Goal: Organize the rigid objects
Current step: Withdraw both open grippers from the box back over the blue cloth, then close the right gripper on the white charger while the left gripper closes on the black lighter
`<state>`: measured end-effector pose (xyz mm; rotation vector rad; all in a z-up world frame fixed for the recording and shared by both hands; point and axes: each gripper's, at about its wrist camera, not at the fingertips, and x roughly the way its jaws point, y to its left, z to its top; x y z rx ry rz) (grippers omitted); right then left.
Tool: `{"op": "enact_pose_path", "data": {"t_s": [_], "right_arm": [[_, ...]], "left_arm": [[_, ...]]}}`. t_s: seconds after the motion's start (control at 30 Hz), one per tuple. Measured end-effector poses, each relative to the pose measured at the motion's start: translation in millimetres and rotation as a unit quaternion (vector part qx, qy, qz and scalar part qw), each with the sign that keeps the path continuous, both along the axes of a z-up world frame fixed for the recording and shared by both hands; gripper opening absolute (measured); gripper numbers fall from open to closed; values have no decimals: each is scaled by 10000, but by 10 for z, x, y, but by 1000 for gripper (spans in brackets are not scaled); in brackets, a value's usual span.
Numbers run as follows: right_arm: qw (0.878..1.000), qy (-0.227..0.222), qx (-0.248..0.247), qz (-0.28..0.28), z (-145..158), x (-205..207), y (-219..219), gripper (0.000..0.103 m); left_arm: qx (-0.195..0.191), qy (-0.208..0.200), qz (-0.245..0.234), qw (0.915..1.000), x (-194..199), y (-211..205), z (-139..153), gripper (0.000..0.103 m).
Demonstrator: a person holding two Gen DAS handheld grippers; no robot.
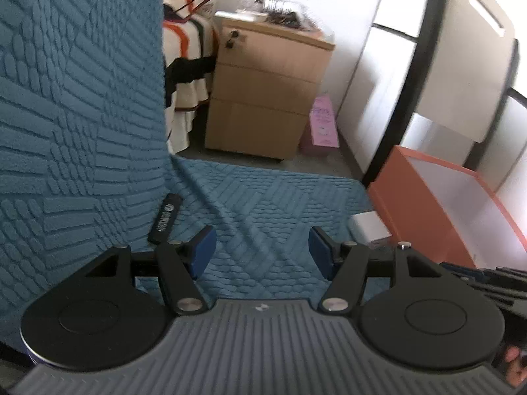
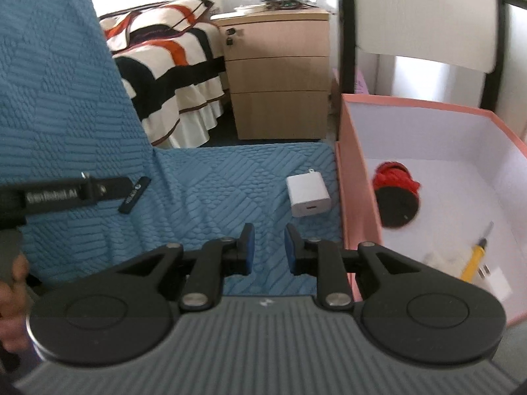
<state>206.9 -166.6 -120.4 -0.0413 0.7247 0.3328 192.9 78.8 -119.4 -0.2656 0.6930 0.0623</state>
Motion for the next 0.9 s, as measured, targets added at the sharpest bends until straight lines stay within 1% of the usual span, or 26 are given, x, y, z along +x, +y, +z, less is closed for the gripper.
{"op": "enact_pose_path", "data": {"t_s": [0.07, 0.13, 0.2, 0.3, 0.33, 0.4, 0.47, 0.6, 0.63, 0.77, 0.87, 0.9], "right_arm": [[9998, -17, -161, 82, -64, 73, 77, 25], [9995, -53, -275, 172, -111, 132, 164, 31], [9992, -77, -329, 205, -137, 180, 235, 42], [9997, 54, -219, 94, -148, 315, 373, 49], [9996, 38, -235, 123, -158, 349, 420, 51], [9986, -179, -468, 138, -195, 416, 521, 59], [9958, -320, -855, 114, -280, 519, 595, 59], [9896, -278, -1410, 12, -456, 759, 642, 60], [9884, -241, -1498, -32, -488, 814, 645, 60], [9839, -110, -1784, -65, -584, 997, 654, 60], [9829, 73, -1833, -153, -606, 1112, 642, 61], [9823, 119, -1863, -159, -608, 1141, 644, 68]], "left_arm": [[68, 145, 59, 9999, 79, 74, -58, 68], [280, 349, 103, 9989, 181, 134, -132, 68], [466, 498, 87, 9976, 304, 208, -208, 68], [611, 754, 206, 9951, 528, 361, -338, 68], [663, 815, 249, 9942, 594, 401, -371, 68], [799, 941, 330, 9918, 714, 470, -436, 68], [854, 1059, 381, 9900, 795, 519, -500, 67], [870, 1207, 454, 9878, 895, 580, -590, 66], [872, 1241, 466, 9873, 914, 589, -615, 66], [834, 1435, 540, 9846, 987, 622, -719, 58], [745, 1491, 589, 9843, 996, 620, -767, 54], [736, 1497, 595, 9842, 990, 609, -784, 54]]}}
